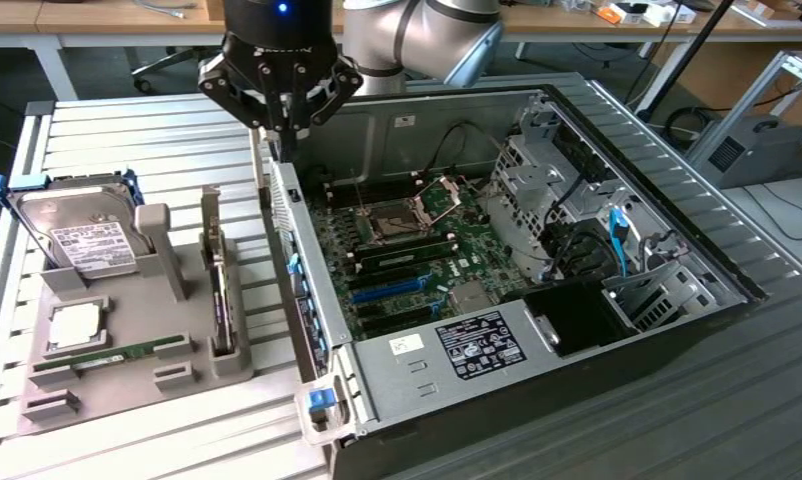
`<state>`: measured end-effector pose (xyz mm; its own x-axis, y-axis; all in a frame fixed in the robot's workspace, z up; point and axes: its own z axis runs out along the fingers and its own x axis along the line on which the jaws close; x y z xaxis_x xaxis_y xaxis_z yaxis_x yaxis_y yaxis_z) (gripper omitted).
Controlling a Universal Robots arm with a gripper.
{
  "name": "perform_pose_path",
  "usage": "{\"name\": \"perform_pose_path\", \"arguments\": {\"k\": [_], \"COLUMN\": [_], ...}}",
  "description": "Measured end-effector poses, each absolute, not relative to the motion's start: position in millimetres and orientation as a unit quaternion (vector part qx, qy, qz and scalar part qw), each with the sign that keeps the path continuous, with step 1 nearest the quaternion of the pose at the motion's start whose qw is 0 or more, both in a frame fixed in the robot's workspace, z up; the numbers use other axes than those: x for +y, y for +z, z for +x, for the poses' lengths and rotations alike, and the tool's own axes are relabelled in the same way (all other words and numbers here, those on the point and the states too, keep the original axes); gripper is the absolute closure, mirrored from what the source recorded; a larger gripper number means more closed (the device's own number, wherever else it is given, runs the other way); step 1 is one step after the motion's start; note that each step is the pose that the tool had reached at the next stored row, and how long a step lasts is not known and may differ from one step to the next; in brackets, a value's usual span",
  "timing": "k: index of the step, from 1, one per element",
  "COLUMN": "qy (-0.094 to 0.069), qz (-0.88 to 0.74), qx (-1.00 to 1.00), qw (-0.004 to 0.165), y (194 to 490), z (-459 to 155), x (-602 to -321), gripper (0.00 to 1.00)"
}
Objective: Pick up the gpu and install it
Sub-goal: 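Reach for the gpu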
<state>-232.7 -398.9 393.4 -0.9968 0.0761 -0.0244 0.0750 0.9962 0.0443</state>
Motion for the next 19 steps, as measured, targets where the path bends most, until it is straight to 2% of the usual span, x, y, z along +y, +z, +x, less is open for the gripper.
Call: {"name": "perform_pose_path", "arguments": {"k": [19], "qy": [0.022], "qz": [0.038], "qx": [0.999], "qw": [0.013], "y": [393.3], "z": [-281.0], "x": [-398.9], "gripper": [0.89]}}
